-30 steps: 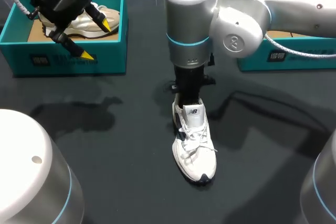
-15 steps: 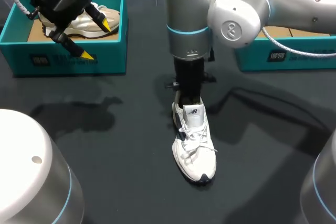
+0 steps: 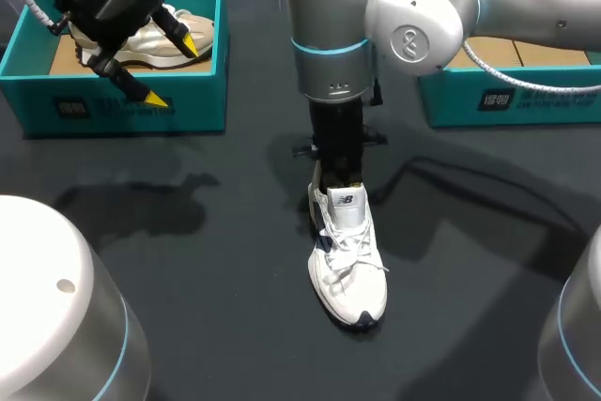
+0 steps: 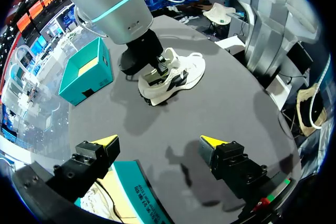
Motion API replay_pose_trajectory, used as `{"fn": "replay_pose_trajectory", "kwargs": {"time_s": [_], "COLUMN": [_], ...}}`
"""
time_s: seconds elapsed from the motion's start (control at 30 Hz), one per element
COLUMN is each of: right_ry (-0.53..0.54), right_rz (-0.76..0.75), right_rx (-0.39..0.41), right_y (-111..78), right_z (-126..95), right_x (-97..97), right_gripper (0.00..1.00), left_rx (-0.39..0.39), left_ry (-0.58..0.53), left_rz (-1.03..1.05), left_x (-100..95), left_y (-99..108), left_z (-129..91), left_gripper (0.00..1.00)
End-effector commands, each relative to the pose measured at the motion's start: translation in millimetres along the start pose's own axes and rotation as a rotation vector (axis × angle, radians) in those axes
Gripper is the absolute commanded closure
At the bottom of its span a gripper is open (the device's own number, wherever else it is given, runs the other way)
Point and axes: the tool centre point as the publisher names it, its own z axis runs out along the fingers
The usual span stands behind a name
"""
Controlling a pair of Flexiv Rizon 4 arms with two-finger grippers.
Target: Take the shoe out of the shoebox, open the shoe tongue, remove and reinsert the insole, then place the shoe into the shoebox
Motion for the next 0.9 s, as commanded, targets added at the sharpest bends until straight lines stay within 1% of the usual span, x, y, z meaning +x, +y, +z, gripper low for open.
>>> {"fn": "replay_pose_trajectory", "kwargs": {"time_s": [0.03,0.13,0.2,0.3,0.47,0.53,0.6,0.63,0.7,0.8,0.9], "right_ry": [0.006,0.008,0.008,0.006,0.0,-0.002,-0.005,-0.006,-0.007,-0.005,-0.005], "right_rz": [-0.001,0.0,0.002,0.008,0.018,0.021,0.021,0.022,0.023,0.026,0.029], "right_rx": [0.004,0.006,0.006,0.011,0.012,0.01,0.009,0.009,0.008,0.007,0.001], "right_y": [-0.9,-1.7,-2.5,-4.2,-8.1,-9.3,-10.0,-10.2,-10.7,-12.1,-13.8], "right_z": [0.4,0.9,0.8,0.5,-1.0,-1.7,-2.3,-2.5,-2.5,-2.2,-2.7], "right_x": [-2.1,-1.8,-1.3,-0.6,0.5,1.2,2.1,2.4,2.9,3.1,3.1], "right_gripper": [0.75,0.69,0.62,0.6,0.5,0.4,0.37,0.32,0.22,0.01,0.0], "left_rx": [-0.002,-0.002,-0.002,-0.002,-0.002,-0.002,-0.002,-0.002,-0.002,-0.002,-0.002], "left_ry": [0.002,0.002,0.002,0.002,0.002,0.002,0.002,0.002,0.002,0.002,0.002], "left_rz": [0.001,0.001,0.001,0.001,0.001,0.001,0.001,0.001,0.001,0.001,0.001], "left_x": [-0.6,-0.6,-0.6,-0.6,-0.6,-0.6,-0.6,-0.6,-0.6,-0.6,-0.6], "left_y": [0.1,0.1,0.1,0.1,0.1,0.1,0.1,0.1,0.1,0.1,0.1], "left_z": [0.4,0.4,0.4,0.4,0.4,0.4,0.4,0.4,0.4,0.4,0.4], "left_gripper": [0.0,0.0,0.0,0.0,0.0,0.0,0.0,0.0,0.0,0.0,0.0]}}
